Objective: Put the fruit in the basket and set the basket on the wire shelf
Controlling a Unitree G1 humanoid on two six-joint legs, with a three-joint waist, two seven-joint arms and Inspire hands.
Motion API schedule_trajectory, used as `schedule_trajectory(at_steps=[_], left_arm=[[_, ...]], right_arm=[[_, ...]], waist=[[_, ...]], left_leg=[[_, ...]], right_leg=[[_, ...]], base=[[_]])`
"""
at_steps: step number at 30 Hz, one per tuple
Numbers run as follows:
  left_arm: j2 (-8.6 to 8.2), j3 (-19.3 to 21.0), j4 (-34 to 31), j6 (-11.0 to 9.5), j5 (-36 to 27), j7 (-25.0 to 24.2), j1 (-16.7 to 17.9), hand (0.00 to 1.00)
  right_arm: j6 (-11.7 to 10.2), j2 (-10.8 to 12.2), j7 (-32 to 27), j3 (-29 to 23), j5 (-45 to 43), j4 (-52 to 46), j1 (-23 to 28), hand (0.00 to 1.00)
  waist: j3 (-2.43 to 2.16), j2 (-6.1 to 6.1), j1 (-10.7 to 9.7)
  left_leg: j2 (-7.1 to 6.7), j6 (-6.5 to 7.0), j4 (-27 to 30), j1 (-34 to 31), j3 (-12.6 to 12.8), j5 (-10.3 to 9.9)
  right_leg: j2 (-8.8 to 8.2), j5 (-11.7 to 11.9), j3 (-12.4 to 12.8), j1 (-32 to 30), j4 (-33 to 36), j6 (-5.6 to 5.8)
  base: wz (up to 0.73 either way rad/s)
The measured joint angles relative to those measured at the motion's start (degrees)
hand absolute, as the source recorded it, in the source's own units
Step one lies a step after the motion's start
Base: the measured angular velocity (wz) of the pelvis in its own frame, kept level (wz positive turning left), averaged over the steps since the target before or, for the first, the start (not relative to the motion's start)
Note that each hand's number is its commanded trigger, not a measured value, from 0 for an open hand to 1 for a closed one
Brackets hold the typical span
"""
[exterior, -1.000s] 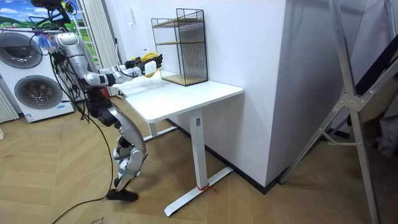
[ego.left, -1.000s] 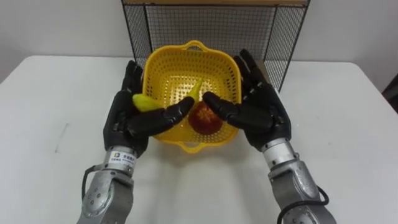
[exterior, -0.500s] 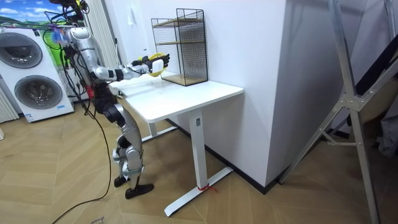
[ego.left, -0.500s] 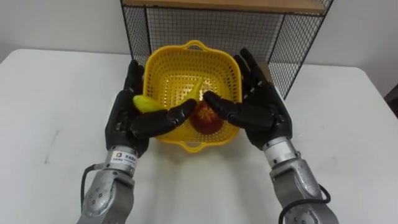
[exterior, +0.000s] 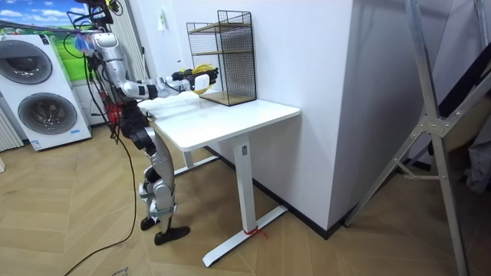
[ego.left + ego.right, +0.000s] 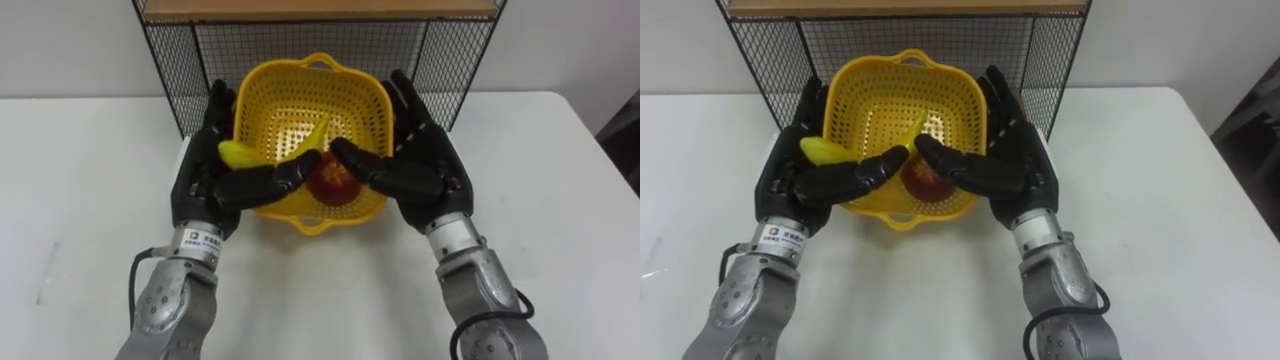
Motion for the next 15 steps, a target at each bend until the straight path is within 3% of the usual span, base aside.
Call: schedule_trajectory(at_steps=[9,13,15], left_arm=[[-0.23,0.0,7.9,2.7,1.0,0.4,-9.6,0.00],[-0.22,0.2,11.4,5.0,0.3,0.6,-13.4,0.00],[-0.28,0.3,13.3,7.2,0.4,1.0,-15.5,0.00]], right_arm=[[2.8,-0.2,-5.1,-1.0,0.6,4.3,-7.7,0.00],[5.2,-0.2,-6.9,-1.6,4.3,6.3,-9.9,0.00],[6.9,-0.3,-8.2,-1.8,4.3,8.6,-11.8,0.00]], waist=[[0.21,-0.07,0.0],[0.21,-0.05,0.1],[0.20,-0.04,0.1]], left_leg=[[0.11,-0.53,-1.9,2.2,0.4,0.8],[0.11,-0.66,-3.3,2.7,0.4,1.6],[0.13,-0.65,-3.4,2.7,0.4,1.7]], right_leg=[[0.41,0.5,-0.1,1.6,-1.2,-0.46],[0.61,1.6,-0.1,2.4,-3.1,-0.61],[0.59,1.8,-0.2,2.5,-3.5,-0.65]], base=[[-0.02],[0.00],[0.00]])
